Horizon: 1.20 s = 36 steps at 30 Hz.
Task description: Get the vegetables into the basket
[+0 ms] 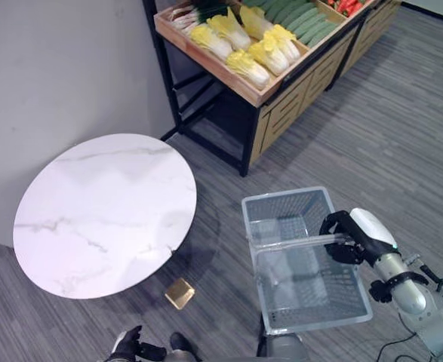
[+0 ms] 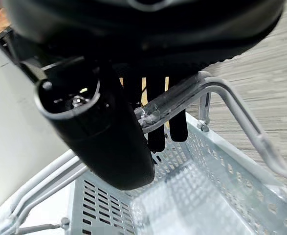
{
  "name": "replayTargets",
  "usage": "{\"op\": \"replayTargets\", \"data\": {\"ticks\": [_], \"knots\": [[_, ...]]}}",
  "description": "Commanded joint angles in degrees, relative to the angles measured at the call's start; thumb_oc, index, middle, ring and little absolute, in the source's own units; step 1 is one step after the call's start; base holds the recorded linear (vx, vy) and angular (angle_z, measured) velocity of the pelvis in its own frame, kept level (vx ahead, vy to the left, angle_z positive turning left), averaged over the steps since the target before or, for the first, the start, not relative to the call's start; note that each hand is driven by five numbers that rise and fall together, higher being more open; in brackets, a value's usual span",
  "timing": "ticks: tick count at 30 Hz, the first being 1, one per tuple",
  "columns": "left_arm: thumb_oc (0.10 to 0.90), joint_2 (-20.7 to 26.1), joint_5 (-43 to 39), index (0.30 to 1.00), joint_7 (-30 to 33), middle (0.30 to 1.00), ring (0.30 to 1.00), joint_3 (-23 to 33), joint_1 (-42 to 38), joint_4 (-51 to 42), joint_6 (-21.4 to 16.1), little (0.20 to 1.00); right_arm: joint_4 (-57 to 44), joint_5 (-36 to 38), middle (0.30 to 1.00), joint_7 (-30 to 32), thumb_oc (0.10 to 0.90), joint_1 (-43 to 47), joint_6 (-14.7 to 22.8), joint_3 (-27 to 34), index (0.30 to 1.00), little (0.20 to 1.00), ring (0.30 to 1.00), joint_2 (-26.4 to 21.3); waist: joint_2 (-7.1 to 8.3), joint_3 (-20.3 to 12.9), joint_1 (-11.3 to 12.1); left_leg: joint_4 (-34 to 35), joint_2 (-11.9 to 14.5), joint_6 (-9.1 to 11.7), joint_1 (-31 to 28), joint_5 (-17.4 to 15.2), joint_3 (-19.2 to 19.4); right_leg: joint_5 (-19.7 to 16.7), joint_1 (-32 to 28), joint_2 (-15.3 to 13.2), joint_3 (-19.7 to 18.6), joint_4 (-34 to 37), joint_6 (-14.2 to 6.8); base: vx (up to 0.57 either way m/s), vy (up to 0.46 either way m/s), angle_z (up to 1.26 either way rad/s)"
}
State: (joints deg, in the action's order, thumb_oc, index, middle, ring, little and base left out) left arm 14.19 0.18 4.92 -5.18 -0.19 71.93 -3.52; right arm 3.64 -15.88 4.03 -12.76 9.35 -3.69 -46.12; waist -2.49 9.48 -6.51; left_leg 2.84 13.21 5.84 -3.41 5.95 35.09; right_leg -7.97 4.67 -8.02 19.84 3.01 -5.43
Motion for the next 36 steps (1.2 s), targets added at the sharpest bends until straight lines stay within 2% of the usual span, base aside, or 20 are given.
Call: {"op": "replayTargets", "data": {"ticks": [1,3,4,5,6,7,8,11,13,15,16,21,22,23,26,27,28,30,34,36], "knots": [[0.900,1.26,-0.71,1.000,1.85,1.000,1.000,1.28,-0.98,1.08,-0.73,1.000,-8.85,0.24,0.300,7.21,0.400,5.90,5.38,8.18,0.300,0.300,0.300,-1.03,1.45,0.66,0.26,-4.63,4.09,4.69,1.63,1.23,-1.93,4.53,-4.11,-2.47,-0.89,-1.22,-4.57,0.06,-0.395,-0.18],[0.900,1.24,-1.08,1.000,2.43,1.000,1.000,1.51,-1.02,0.39,-0.94,1.000,-8.59,-0.17,0.300,7.49,0.400,5.97,5.23,8.09,0.300,0.300,0.300,-1.30,1.25,1.05,0.41,-8.01,5.57,5.52,2.24,1.12,-2.74,5.15,-4.84,-1.40,-1.22,-0.74,-3.71,0.07,-0.267,-0.27],[0.900,0.90,-1.51,1.000,3.14,1.000,1.000,1.50,-1.08,-0.14,-1.13,1.000,-8.30,-0.61,0.300,7.80,0.400,5.99,5.08,7.88,0.300,0.300,0.300,-1.32,1.23,1.60,1.08,-11.06,5.72,5.75,3.19,1.34,-6.09,5.97,-5.43,-0.66,-2.02,-0.49,-3.07,0.05,-0.205,-0.27],[0.900,0.43,-2.83,1.000,4.39,1.000,1.000,1.35,-0.79,-1.82,-2.02,1.000,-6.98,-0.79,0.300,8.13,0.400,7.51,4.86,6.90,0.300,0.300,0.300,-2.12,1.01,2.78,3.34,-11.75,2.21,3.77,5.14,2.70,-14.94,5.33,-4.79,-0.34,-3.13,-0.70,-2.47,0.01,-0.111,-0.35],[0.900,0.05,-2.88,1.000,4.29,1.000,1.000,1.02,-0.88,-1.81,-1.88,1.000,-6.60,-0.59,0.300,8.33,0.400,8.08,5.05,6.62,0.300,0.300,0.300,-2.17,1.22,2.80,3.45,-10.85,0.69,3.17,6.39,1.91,-17.57,5.35,-4.61,-0.54,-3.76,-0.71,-2.42,0.01,-0.084,-0.55],[0.900,-0.01,-2.85,1.000,4.19,1.000,1.000,0.34,-0.74,-1.75,-2.15,1.000,-6.00,-0.35,0.300,8.46,0.400,8.44,5.14,6.38,0.300,0.300,0.300,-2.43,1.91,2.71,4.35,-8.86,-2.57,2.00,7.82,-0.29,-23.11,5.07,-4.26,-0.59,-5.88,-0.34,-2.43,0.11,-0.108,-1.20],[0.900,0.12,-3.23,1.000,4.16,1.000,1.000,0.05,-0.63,-2.01,-2.38,1.000,-5.78,0.15,0.300,8.43,0.400,8.83,5.40,6.34,0.300,0.300,0.300,-2.73,2.13,2.35,4.37,-6.02,-3.12,1.46,9.21,-0.54,-26.19,4.93,-3.47,-0.58,-7.99,-0.46,-2.61,0.15,-0.077,-1.21],[0.900,0.20,-3.46,1.000,4.47,1.000,1.000,-0.53,-1.16,-1.97,-2.51,1.000,-4.47,0.78,0.300,8.54,0.400,9.18,5.39,6.13,0.300,0.300,0.300,-2.92,1.80,2.18,4.68,-2.66,-2.43,1.88,10.95,2.16,-28.07,5.13,-2.94,-0.12,-9.30,-0.72,-2.65,0.09,0.004,-0.58],[0.900,0.02,-3.32,1.000,4.84,1.000,1.000,-1.20,-1.94,-1.58,-2.48,1.000,-3.65,0.42,0.300,8.95,0.400,9.75,5.31,5.48,0.300,0.300,0.300,-3.10,1.65,2.57,5.71,-0.21,-3.50,2.73,13.40,4.41,-32.67,5.40,-3.23,0.58,-10.71,-0.56,-2.53,0.14,0.047,-0.49],[0.900,0.08,-3.38,1.000,4.96,1.000,1.000,-1.19,-1.98,-1.49,-2.48,1.000,-3.65,0.27,0.300,9.03,0.400,9.85,5.37,5.30,0.300,0.300,0.300,-3.12,1.64,2.79,6.00,0.67,-4.17,2.91,13.31,4.79,-34.22,5.73,-3.66,0.88,-11.28,-0.61,-2.51,0.13,0.061,-0.54],[0.900,0.20,-3.09,1.000,4.94,1.000,1.000,-1.55,-1.78,-1.23,-2.54,1.000,-4.09,0.25,0.300,8.75,0.400,9.57,5.69,5.09,0.300,0.300,0.300,-3.30,1.69,2.91,6.48,0.61,-5.49,2.72,13.26,4.31,-37.08,6.61,-4.20,1.42,-13.53,-1.16,-2.44,0.16,0.129,-0.67],[0.900,0.87,-2.30,1.000,4.17,1.000,1.000,-2.06,-2.19,-0.23,-2.40,1.000,-2.91,0.22,0.300,7.72,0.400,9.45,5.23,4.18,0.300,0.300,0.300,-2.56,2.81,2.31,6.10,-0.08,-6.86,0.53,11.29,1.71,-34.82,6.99,-3.83,-0.14,-17.00,-2.76,-3.56,0.11,0.235,-0.68],[0.900,1.26,-2.23,1.000,3.88,1.000,1.000,-2.18,-2.43,-0.18,-2.49,1.000,-2.50,0.78,0.300,7.62,0.400,9.64,5.00,4.01,0.300,0.300,0.300,-1.59,3.33,2.24,5.91,-0.36,-7.30,-0.19,10.88,0.91,-33.46,6.48,-3.39,-1.02,-18.08,-2.85,-4.26,0.07,0.468,-0.48],[0.900,2.27,-1.83,1.000,3.47,1.000,1.000,-2.64,-3.06,-0.49,-2.55,1.000,-0.10,0.85,0.300,7.67,0.400,11.01,4.14,2.74,0.300,0.300,0.300,0.37,4.21,2.10,5.86,-1.09,-8.44,-2.09,10.34,-0.87,-30.75,4.94,-1.62,-2.94,-19.84,-3.27,-5.87,0.05,0.381,-0.78],[0.900,3.63,-1.36,1.000,3.72,1.000,1.000,-2.26,-3.44,-0.55,-2.45,1.000,2.76,-0.09,0.300,8.60,0.400,12.11,3.29,2.24,0.300,0.300,0.300,1.66,4.94,2.30,5.88,-1.51,-9.61,-3.75,9.82,-2.28,-28.92,4.16,0.24,-3.97,-20.86,-5.60,-6.92,0.03,0.347,-0.71],[0.900,5.06,-0.63,1.000,4.14,1.000,1.000,-1.81,-3.76,-0.80,-2.20,1.000,5.42,-0.18,0.300,9.65,0.400,12.40,2.72,2.32,0.300,0.300,0.300,3.24,5.21,2.94,5.80,-0.90,-10.06,-4.72,8.33,-2.93,-27.52,2.84,3.12,-4.00,-20.14,-11.13,-7.66,0.03,0.263,-0.28],[0.900,5.09,-0.63,1.000,4.13,1.000,1.000,-1.80,-3.79,-0.79,-2.20,1.000,5.44,-0.19,0.300,9.66,0.400,12.43,2.73,2.31,0.300,0.300,0.300,3.27,5.27,2.99,5.93,-0.82,-10.08,-4.73,8.23,-2.92,-27.38,2.95,3.25,-4.00,-20.31,-11.35,-7.67,0.04,0.228,-0.44],[0.900,6.44,0.41,1.000,4.38,1.000,1.000,-1.47,-4.24,-0.47,-1.85,1.000,6.81,-0.03,0.300,9.90,0.400,12.27,2.34,2.56,0.300,0.300,0.300,4.46,5.57,3.70,5.46,-0.77,-10.42,-5.24,5.80,-4.54,-25.56,0.81,5.18,-4.62,-16.46,-15.12,-7.51,0.09,0.126,-0.59],[0.900,7.00,0.52,1.000,4.59,1.000,1.000,-1.28,-4.89,-1.16,-1.96,1.000,7.21,0.08,0.300,10.30,0.400,11.87,2.00,2.87,0.300,0.300,0.300,5.23,6.16,4.12,4.92,-1.43,-10.73,-5.38,3.24,-6.53,-22.91,-1.59,5.70,-5.70,-12.76,-12.02,-7.38,0.12,0.036,-0.54],[0.900,7.11,0.13,1.000,4.80,1.000,1.000,-1.65,-5.87,-2.02,-2.07,1.000,7.39,0.14,0.300,10.56,0.400,11.78,1.84,2.91,0.300,0.300,0.300,5.43,6.17,4.49,4.56,-1.96,-10.14,-4.94,2.64,-7.24,-22.13,-3.19,7.19,-5.86,-12.63,-9.07,-7.65,0.12,-0.061,-0.56]]}}
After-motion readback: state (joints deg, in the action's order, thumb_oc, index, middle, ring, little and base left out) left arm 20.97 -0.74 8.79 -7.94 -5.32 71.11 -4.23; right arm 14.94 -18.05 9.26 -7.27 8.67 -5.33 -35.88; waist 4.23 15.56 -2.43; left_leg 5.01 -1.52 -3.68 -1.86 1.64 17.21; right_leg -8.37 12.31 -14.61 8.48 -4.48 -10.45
